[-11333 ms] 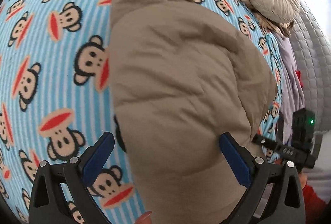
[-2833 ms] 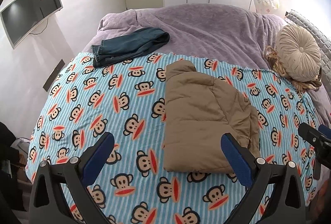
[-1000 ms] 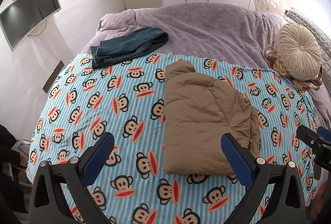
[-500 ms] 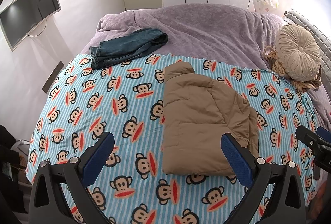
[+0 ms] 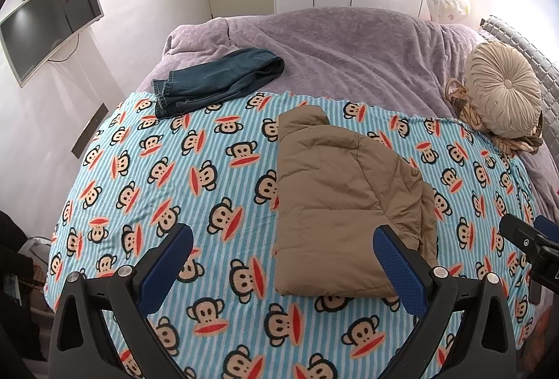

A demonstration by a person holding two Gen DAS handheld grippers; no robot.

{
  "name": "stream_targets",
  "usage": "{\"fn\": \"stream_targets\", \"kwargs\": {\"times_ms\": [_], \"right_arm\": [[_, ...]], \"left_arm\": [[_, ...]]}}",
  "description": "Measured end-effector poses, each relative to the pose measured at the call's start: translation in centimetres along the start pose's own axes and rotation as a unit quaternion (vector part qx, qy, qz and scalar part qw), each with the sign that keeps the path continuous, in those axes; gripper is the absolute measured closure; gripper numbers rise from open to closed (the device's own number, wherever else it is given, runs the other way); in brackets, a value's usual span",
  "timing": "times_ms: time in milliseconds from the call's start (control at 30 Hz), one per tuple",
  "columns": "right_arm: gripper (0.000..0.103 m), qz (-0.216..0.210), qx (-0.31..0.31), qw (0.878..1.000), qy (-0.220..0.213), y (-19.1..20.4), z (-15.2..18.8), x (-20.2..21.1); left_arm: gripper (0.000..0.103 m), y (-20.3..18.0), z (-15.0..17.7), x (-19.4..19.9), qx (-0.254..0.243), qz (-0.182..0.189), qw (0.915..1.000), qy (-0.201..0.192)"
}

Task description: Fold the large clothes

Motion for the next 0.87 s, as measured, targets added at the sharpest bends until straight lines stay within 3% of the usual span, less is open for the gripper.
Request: {"fn": "stream_targets", "kwargs": {"times_ms": [867], "right_arm": [[0.0,-0.001,-0.002,1.0,0.002,0.01,0.01,-0.12]], "left_arm": [[0.0,0.48,-0.38,-0.07,0.004,0.003,1.0,-0.005]]}}
Point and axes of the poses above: each gripper's, at about its wrist camera, not at the fingertips, and x roughly against the way its jaws point, y to its left, z to its underside, the point moved 3 cm from there along -x, roughly the way its jaws point, and after that the axes turned 4 degrees about y, right-handed, at the moved point
